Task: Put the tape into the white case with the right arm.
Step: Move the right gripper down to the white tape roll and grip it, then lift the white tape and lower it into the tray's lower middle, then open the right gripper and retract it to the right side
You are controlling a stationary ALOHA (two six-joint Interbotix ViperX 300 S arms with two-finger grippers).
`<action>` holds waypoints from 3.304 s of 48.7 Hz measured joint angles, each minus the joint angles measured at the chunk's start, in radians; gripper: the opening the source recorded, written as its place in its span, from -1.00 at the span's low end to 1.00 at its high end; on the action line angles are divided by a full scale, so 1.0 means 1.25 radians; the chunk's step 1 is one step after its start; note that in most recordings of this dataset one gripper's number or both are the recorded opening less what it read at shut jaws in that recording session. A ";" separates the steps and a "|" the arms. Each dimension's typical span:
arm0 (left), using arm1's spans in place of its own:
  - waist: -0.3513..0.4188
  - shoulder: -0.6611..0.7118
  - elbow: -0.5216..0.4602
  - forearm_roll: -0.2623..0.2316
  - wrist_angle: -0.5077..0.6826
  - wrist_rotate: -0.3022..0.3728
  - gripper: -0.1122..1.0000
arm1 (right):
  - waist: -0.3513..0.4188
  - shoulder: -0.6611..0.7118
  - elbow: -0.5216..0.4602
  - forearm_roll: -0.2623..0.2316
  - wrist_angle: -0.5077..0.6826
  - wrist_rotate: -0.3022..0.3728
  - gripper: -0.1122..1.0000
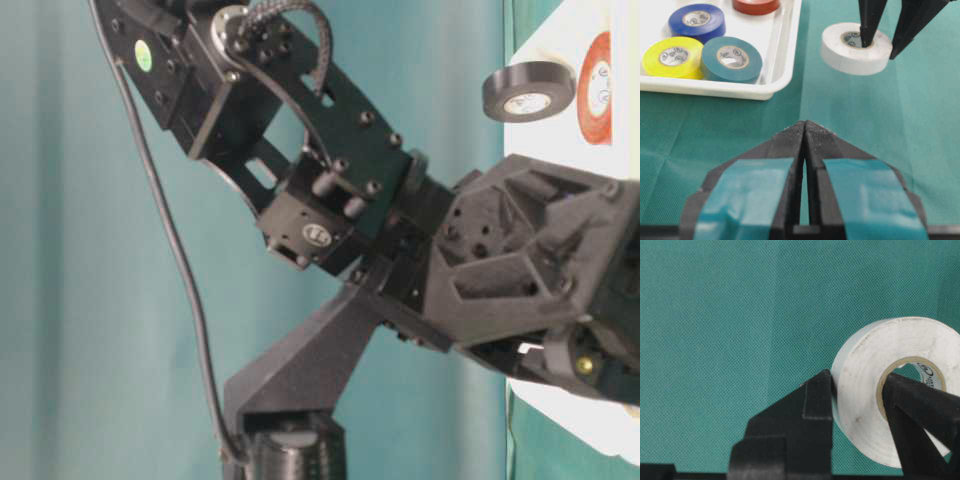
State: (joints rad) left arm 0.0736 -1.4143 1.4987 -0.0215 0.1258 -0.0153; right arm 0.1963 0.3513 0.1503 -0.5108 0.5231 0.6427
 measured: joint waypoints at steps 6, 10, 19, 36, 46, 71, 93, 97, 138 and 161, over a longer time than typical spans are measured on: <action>0.000 0.000 0.001 0.000 0.000 0.000 -0.80 | -0.005 0.001 0.000 0.000 0.001 0.001 -0.75; 0.000 0.000 0.000 0.000 0.000 -0.001 -0.80 | -0.017 0.000 0.000 -0.002 0.002 0.000 -0.75; 0.000 0.000 0.001 0.000 0.001 -0.001 -0.80 | -0.067 -0.007 0.000 -0.022 0.010 -0.006 -0.75; 0.000 0.000 0.001 0.001 0.000 -0.001 -0.80 | -0.146 -0.027 0.006 -0.036 0.009 -0.012 -0.75; 0.000 0.000 0.001 0.000 0.000 -0.001 -0.80 | -0.172 -0.039 0.039 -0.036 0.007 -0.012 -0.75; 0.000 0.000 0.001 0.000 0.000 0.000 -0.80 | -0.209 -0.174 0.229 -0.036 -0.050 -0.012 -0.75; 0.000 0.000 0.000 0.000 0.000 0.000 -0.80 | -0.228 -0.198 0.268 -0.038 -0.120 -0.012 -0.75; 0.000 0.000 0.000 0.000 0.000 0.000 -0.80 | -0.228 -0.198 0.268 -0.038 -0.120 -0.012 -0.75; 0.000 0.000 0.000 0.000 0.000 0.000 -0.80 | -0.227 -0.260 0.336 -0.060 -0.048 -0.009 0.37; 0.000 0.000 0.001 0.001 0.000 0.000 -0.80 | -0.227 -0.481 0.555 -0.060 -0.066 0.000 0.37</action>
State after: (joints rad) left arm 0.0736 -1.4143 1.5002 -0.0199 0.1258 -0.0153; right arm -0.0874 -0.2500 0.8437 -0.5860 0.4403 0.6427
